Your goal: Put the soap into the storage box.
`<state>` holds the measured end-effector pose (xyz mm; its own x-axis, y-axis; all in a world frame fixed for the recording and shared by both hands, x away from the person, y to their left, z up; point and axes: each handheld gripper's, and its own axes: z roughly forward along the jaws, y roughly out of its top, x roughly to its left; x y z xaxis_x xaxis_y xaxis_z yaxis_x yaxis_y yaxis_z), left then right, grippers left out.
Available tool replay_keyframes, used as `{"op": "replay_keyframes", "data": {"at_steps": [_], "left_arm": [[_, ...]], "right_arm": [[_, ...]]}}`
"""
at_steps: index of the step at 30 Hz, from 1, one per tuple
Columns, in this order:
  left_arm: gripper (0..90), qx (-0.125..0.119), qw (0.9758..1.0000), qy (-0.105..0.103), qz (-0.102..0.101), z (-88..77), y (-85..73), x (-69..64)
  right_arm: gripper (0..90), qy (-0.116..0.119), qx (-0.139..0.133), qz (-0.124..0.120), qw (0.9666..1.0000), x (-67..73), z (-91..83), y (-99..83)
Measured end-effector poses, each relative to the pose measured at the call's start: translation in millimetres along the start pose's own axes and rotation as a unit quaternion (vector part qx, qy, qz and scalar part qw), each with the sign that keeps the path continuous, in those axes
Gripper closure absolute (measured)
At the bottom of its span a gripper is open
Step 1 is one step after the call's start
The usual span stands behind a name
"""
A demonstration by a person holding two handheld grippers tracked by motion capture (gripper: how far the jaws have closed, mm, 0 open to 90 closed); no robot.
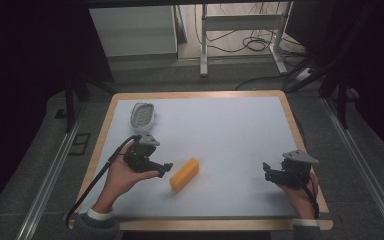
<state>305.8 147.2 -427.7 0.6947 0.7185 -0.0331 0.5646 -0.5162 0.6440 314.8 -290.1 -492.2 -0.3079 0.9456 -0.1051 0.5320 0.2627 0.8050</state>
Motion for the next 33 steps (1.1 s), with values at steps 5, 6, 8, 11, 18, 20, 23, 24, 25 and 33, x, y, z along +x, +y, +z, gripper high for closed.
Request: {"op": "replay_keyframes", "data": {"at_steps": [5, 6, 8, 11, 18, 20, 23, 24, 25, 33], "left_arm": [[16.3, 0.011, 0.9999, -0.010, 0.008, 11.7, 7.1, -8.4], [16.3, 0.019, 0.9996, -0.016, 0.009, 17.2, 9.6, -12.4], [16.4, 0.023, 0.9996, -0.016, 0.010, 20.9, 11.0, -15.0], [17.2, 0.026, 0.9993, -0.027, 0.004, 30.2, 12.6, -19.3], [21.7, 0.055, 0.9979, -0.035, -0.006, 57.7, 11.2, -24.6], [23.7, 0.060, 0.9975, -0.037, -0.009, 63.5, 11.1, -25.9], [28.6, 0.069, 0.9967, -0.040, -0.014, 70.7, 11.1, -27.2], [32.9, 0.072, 0.9963, -0.044, -0.018, 73.3, 11.1, -27.3], [32.9, 0.075, 0.9958, -0.048, -0.024, 75.9, 11.4, -26.8], [46.9, 0.090, 0.9941, -0.050, -0.034, 91.9, 9.3, -30.8]], "right_arm": [[5.4, -0.003, 0.005, -0.002, 1.0000, 0.7, 2.7, -0.8], [5.4, -0.004, 0.004, -0.003, 1.0000, 0.7, 3.3, -1.1], [5.4, -0.006, 0.004, -0.003, 1.0000, 0.7, 3.4, -1.4], [5.4, -0.010, 0.004, -0.003, 0.9999, -0.6, 3.3, -2.1], [5.5, -0.020, 0.000, -0.001, 0.9998, -2.1, 2.2, -2.8], [5.5, -0.022, 0.001, -0.001, 0.9998, -2.1, 3.2, -3.3], [5.4, -0.024, 0.004, -0.001, 0.9997, -1.9, 4.3, -3.7], [5.5, -0.026, 0.006, -0.001, 0.9996, -1.7, 5.0, -3.9], [5.5, -0.026, 0.006, -0.001, 0.9996, -1.7, 5.0, -3.9], [5.5, -0.032, 0.013, -0.004, 0.9994, -0.2, 8.2, -4.3]]}}
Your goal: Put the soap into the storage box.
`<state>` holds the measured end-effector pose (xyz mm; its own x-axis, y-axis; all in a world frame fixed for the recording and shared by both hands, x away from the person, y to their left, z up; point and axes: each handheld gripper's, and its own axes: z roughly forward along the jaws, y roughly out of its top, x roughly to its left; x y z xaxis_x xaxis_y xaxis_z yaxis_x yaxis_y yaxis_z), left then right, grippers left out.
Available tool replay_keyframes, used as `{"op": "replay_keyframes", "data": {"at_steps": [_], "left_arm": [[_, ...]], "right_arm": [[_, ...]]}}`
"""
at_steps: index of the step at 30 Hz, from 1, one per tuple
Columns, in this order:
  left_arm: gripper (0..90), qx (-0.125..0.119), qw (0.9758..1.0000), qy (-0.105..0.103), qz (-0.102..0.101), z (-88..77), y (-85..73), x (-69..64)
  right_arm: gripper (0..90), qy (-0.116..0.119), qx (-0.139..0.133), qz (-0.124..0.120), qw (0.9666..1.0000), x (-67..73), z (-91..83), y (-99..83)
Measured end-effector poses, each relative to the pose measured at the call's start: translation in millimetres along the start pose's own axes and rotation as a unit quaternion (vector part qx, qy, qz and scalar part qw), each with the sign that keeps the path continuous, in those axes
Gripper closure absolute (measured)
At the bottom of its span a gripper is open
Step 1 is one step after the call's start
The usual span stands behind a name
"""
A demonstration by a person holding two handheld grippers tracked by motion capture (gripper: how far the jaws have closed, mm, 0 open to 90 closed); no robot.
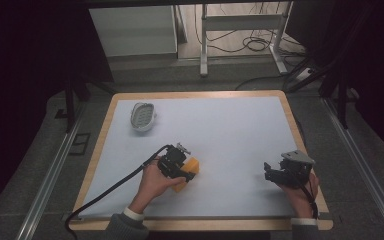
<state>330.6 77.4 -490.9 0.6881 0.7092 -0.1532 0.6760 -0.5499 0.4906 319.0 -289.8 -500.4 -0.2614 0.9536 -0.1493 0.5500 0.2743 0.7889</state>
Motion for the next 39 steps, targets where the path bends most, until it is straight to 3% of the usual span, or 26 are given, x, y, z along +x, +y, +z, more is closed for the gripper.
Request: {"op": "replay_keyframes", "data": {"at_steps": [2, 9, 16, 24, 31, 39], "left_arm": [[52.6, 0.000, 1.0000, -0.008, 0.000, 0.5, -0.4, -1.4], [60.9, -0.007, 0.9999, 0.012, 0.001, -3.2, -1.4, -2.2], [61.4, -0.007, 1.0000, 0.004, 0.005, -5.2, -0.8, 1.9], [61.5, -0.050, 0.9987, -0.002, 0.002, -23.6, 2.3, 14.0], [61.4, -0.061, 0.9981, 0.005, -0.007, -38.8, 5.7, 28.5], [61.5, -0.073, 0.9971, -0.002, -0.022, -52.9, 10.4, 44.6]], "right_arm": [[5.4, -0.003, 0.000, 0.001, 1.0000, -1.1, 0.6, -0.4], [5.4, -0.009, -0.002, 0.001, 1.0000, -0.6, -1.2, 1.8], [5.5, -0.013, -0.007, 0.001, 0.9999, 0.4, -3.4, 2.7], [5.5, -0.017, -0.007, 0.003, 0.9998, -0.8, -3.4, 2.3], [5.5, -0.019, -0.006, -0.001, 0.9998, -0.7, -3.0, 1.8], [5.5, -0.024, -0.003, -0.003, 0.9997, -1.4, -1.2, 0.5]]}}
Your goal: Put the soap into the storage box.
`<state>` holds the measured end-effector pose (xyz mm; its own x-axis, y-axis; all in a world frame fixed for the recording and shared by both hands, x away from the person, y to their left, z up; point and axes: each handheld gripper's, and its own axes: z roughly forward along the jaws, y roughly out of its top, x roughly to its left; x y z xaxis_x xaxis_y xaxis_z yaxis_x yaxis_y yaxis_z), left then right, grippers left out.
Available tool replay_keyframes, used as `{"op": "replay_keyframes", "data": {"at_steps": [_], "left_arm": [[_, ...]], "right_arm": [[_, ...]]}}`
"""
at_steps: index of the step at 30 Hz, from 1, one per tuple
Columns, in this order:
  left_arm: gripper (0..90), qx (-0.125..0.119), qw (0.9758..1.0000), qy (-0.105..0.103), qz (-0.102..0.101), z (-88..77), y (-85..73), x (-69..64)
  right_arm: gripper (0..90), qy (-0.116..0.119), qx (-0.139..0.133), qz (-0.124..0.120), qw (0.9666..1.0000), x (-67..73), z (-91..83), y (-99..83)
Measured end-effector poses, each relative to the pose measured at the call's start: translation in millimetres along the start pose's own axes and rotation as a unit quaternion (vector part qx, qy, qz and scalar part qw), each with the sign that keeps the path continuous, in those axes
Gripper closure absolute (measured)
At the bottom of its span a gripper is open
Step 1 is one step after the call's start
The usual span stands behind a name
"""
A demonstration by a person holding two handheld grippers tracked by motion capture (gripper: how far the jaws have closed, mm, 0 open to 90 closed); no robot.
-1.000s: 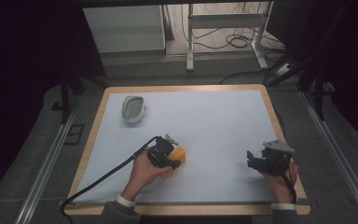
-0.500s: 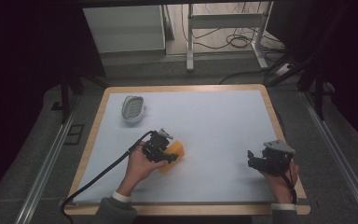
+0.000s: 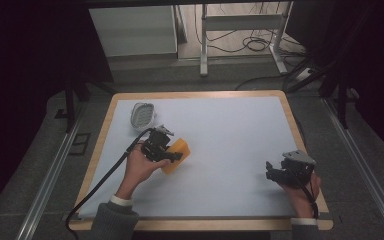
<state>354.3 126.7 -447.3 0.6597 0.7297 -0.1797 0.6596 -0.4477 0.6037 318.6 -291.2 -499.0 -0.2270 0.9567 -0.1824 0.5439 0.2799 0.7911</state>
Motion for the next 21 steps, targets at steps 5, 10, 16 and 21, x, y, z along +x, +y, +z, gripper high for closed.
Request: {"op": "replay_keyframes", "data": {"at_steps": [5, 10, 16, 21], "left_arm": [[61.5, -0.010, 0.9999, 0.004, -0.010, -8.5, 3.5, 10.6], [61.5, -0.015, 0.9996, 0.016, -0.018, -14.3, 6.0, 19.8], [61.5, -0.012, 0.9993, 0.027, -0.024, -18.3, 9.0, 31.2], [61.5, -0.016, 0.9991, 0.032, -0.024, -22.0, 13.0, 35.5]], "right_arm": [[5.5, -0.002, 0.001, -0.001, 1.0000, 0.0, 0.1, -0.2], [5.5, -0.003, 0.003, -0.002, 1.0000, 0.3, 1.2, -0.7], [5.5, -0.005, 0.006, -0.003, 1.0000, 0.7, 2.2, -1.4], [5.5, -0.010, 0.007, -0.005, 0.9999, 0.4, 2.6, -1.7]]}}
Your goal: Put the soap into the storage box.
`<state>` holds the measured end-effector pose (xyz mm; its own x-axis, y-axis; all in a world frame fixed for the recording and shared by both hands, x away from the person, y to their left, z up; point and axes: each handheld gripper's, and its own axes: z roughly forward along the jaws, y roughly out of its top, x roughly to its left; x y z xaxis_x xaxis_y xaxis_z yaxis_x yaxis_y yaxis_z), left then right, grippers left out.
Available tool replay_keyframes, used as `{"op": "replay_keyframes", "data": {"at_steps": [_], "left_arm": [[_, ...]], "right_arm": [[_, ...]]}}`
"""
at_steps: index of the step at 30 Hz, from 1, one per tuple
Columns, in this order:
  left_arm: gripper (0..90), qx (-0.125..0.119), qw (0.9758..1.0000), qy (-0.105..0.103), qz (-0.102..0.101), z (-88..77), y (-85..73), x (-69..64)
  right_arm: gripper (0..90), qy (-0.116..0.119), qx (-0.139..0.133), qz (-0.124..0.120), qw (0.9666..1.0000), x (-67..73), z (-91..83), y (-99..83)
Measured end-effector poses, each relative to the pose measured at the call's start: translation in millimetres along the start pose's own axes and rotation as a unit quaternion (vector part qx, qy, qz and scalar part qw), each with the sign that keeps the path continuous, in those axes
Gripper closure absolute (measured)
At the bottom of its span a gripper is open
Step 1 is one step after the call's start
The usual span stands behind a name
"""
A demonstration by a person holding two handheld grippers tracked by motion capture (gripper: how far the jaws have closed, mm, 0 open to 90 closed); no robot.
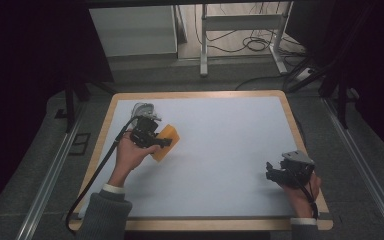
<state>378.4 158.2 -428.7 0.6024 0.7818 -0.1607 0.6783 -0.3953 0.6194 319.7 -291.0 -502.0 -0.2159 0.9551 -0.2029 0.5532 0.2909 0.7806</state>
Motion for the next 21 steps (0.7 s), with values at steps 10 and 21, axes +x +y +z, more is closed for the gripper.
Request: {"op": "replay_keyframes", "data": {"at_steps": [10, 21], "left_arm": [[61.5, -0.001, 0.9999, 0.011, 0.002, -5.2, 6.5, 4.3], [61.5, -0.001, 0.9998, 0.017, -0.011, -6.9, 9.9, 14.9]], "right_arm": [[5.4, -0.003, 0.003, 0.000, 1.0000, -1.1, 0.4, -0.7], [5.5, -0.006, 0.004, -0.002, 1.0000, -0.5, 1.2, -1.0]]}}
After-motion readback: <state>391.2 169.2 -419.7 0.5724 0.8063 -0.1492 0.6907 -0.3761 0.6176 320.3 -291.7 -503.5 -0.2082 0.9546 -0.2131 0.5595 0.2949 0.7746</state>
